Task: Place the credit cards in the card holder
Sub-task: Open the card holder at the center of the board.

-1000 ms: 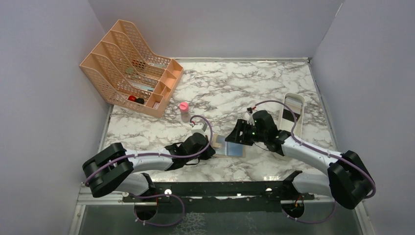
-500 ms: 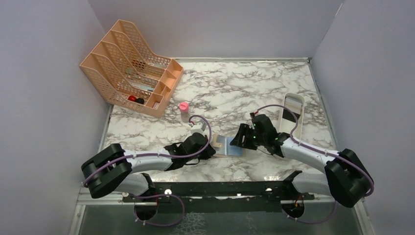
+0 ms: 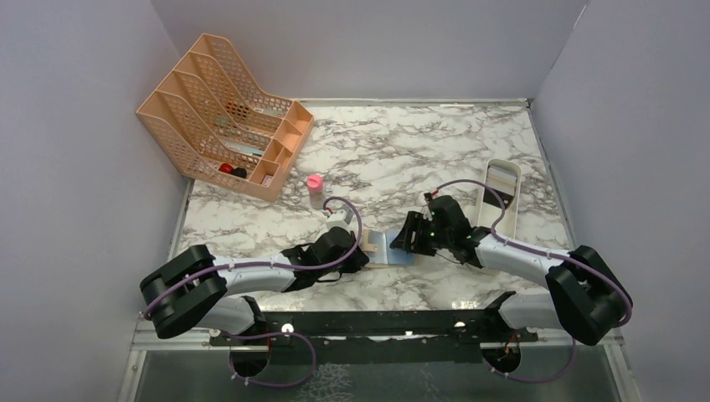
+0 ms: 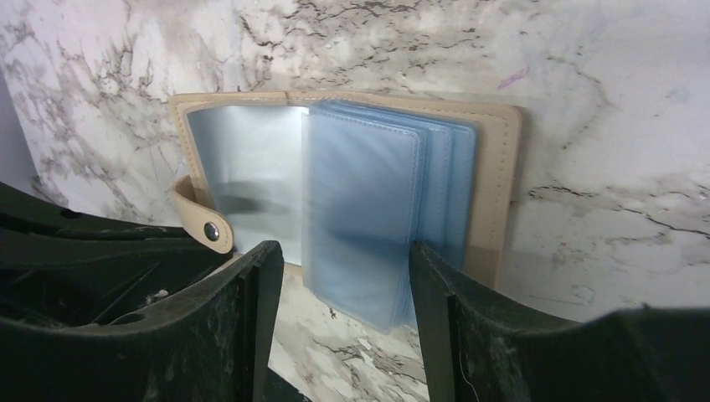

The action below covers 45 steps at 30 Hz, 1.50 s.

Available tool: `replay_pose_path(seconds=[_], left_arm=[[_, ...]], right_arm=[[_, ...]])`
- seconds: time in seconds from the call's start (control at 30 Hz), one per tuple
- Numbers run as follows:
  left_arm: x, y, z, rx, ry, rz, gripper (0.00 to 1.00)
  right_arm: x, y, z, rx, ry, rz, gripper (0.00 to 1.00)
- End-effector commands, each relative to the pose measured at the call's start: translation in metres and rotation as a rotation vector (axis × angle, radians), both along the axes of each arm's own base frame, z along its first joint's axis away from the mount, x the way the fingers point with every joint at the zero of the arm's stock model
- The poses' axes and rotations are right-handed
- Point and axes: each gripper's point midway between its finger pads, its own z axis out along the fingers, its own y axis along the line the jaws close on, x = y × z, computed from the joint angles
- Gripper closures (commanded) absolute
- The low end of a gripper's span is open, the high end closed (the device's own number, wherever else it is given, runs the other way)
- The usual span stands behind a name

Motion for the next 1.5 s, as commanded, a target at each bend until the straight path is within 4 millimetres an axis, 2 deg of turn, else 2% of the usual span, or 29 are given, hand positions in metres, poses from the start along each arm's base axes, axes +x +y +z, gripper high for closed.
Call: replay_pose_path(seconds=[0.0, 0.13, 0.4, 0.5, 0.63, 0.87, 1.0, 1.13, 1.3, 1.47], left_arm=[[-0.003, -0.003, -0.001, -0.018, 0.01, -0.012, 1.0], [-0.004, -0.004, -0.001, -0.018, 0.012, -0.017, 1.0], [-0.008, -0.003, -0.002, -0.018, 0.021, -0.027, 0.98], [-0.007, -0.002, 0.002, -0.024, 0.018, -0.02, 0.86], [-0.008, -0.003, 0.013, -0.056, 0.004, -0.022, 0.69], [-0.008, 0.0, 0.03, -0.126, -0.054, -0.024, 0.56], [-0.006, 0.004, 0.028, -0.105, -0.073, -0.016, 0.52], [-0.003, 0.007, 0.016, -0.057, -0.068, -0.008, 0.48], [-0.003, 0.0, 0.003, -0.006, -0.047, -0.045, 0.43], [-0.001, -0.008, -0.005, 0.025, -0.033, -0.069, 0.41]], right_arm=[[-0.007, 0.015, 0.006, 0.085, -0.001, 0.063, 0.39], [-0.01, 0.032, 0.025, 0.199, -0.036, 0.122, 0.39], [-0.014, 0.056, 0.044, 0.353, -0.017, 0.197, 0.39], [-0.017, 0.064, 0.053, 0.416, -0.013, 0.231, 0.38], [-0.016, 0.069, 0.052, 0.446, -0.005, 0.237, 0.39], [-0.012, 0.078, 0.043, 0.487, 0.017, 0.251, 0.44], [-0.01, 0.081, 0.036, 0.489, 0.028, 0.247, 0.44], [-0.006, 0.082, 0.033, 0.485, 0.03, 0.243, 0.45], [-0.005, 0.085, 0.036, 0.497, 0.027, 0.256, 0.44], [-0.003, 0.087, 0.043, 0.507, 0.009, 0.265, 0.4]])
